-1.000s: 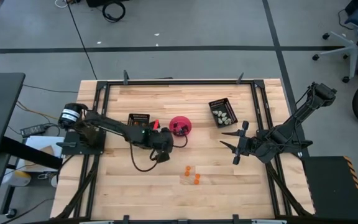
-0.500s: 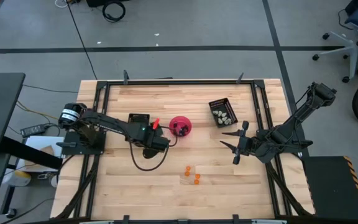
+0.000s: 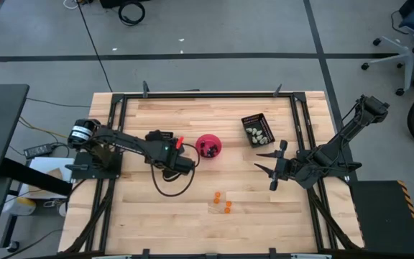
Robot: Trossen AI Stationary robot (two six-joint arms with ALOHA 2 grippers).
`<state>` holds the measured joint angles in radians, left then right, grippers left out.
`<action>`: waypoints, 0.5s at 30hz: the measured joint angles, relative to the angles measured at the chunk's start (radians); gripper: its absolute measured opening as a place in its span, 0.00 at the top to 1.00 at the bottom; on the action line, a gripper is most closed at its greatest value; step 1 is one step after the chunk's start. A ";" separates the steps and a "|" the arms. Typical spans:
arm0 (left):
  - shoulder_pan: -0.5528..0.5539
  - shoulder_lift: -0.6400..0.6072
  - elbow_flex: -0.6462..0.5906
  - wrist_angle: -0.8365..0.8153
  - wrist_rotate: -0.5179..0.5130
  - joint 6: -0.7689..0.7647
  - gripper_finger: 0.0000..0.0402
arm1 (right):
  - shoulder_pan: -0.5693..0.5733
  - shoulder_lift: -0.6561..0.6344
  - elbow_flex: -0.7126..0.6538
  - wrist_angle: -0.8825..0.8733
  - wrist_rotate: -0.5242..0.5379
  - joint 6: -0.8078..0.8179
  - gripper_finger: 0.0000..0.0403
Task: Sort Halloween decoration
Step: Put the orange pumpkin toy into the left black bin
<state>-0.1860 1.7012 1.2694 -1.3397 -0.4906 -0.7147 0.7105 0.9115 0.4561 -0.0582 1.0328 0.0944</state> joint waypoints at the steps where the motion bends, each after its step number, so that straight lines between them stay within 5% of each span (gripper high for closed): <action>1: 0.000 0.000 0.000 0.002 0.001 0.000 0.60 | 0.000 0.000 0.000 0.000 0.000 0.000 0.59; 6: -0.007 0.000 -0.001 0.116 0.004 0.062 0.58 | 0.000 0.000 0.000 0.001 0.000 0.000 0.59; 15: -0.084 0.006 -0.001 0.704 0.132 0.436 0.57 | 0.000 0.000 0.000 0.002 0.001 0.000 0.59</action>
<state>-0.2704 1.7077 1.2686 -0.6359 -0.3586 -0.2791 0.7105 0.9117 0.4561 -0.0559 1.0336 0.0944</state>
